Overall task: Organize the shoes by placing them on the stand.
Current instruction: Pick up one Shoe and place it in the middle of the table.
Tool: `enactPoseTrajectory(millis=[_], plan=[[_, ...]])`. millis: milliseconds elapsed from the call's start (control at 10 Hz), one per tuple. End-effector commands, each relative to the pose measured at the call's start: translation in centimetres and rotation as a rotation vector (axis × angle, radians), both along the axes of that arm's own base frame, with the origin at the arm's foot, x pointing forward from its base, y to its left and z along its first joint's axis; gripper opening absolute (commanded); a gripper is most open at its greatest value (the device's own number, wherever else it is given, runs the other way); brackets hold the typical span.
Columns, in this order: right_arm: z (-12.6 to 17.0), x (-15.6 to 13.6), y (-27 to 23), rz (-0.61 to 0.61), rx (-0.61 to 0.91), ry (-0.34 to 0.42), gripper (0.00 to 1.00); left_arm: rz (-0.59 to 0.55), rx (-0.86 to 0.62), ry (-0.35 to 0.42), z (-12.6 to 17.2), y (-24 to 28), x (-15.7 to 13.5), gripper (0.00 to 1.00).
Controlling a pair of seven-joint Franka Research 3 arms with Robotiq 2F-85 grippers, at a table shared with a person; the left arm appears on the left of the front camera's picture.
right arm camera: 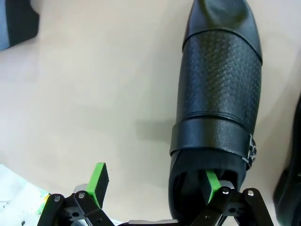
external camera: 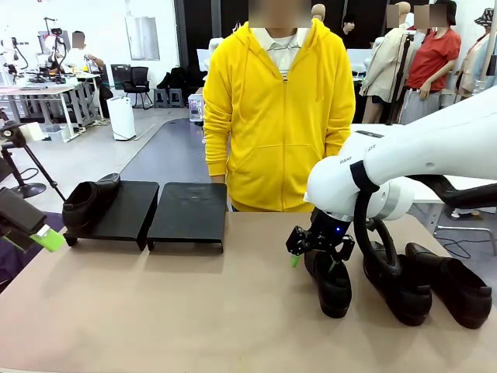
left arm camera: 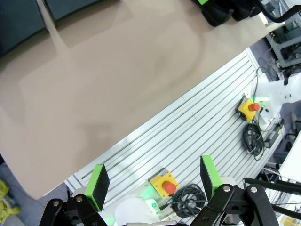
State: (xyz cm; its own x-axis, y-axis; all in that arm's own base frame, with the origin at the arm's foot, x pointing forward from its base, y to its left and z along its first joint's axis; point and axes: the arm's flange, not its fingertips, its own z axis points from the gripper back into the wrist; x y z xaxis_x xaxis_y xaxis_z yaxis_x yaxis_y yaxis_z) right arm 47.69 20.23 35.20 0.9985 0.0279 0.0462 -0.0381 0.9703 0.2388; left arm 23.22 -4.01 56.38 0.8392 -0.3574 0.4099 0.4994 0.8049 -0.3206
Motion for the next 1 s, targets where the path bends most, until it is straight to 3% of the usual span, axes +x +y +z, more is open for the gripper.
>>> enactPoseTrajectory(millis=[0, 100, 200, 300, 900], plan=[[0.35, 0.85, 1.07, -0.041, -0.067, -0.025, 1.00, 0.000, 0.006, -0.009, -0.10, 0.22, 0.00, 1.00], [0.24, 0.87, 1.34, -0.036, -0.078, -0.032, 1.00, 0.000, 0.006, -0.009, -0.10, 0.22, 0.00, 1.00], [0.09, 0.81, 1.57, -0.031, -0.094, -0.032, 0.40, 0.000, 0.006, -0.009, -0.10, 0.22, 0.00, 1.00], [-0.04, 0.90, 1.69, -0.036, -0.114, -0.052, 0.00, 0.000, 0.006, -0.009, -0.10, 0.22, 0.00, 1.00], [-0.11, 1.02, 2.06, -0.014, -0.164, -0.023, 0.00, 0.000, 0.006, -0.009, -0.10, 0.22, 0.00, 1.00]])
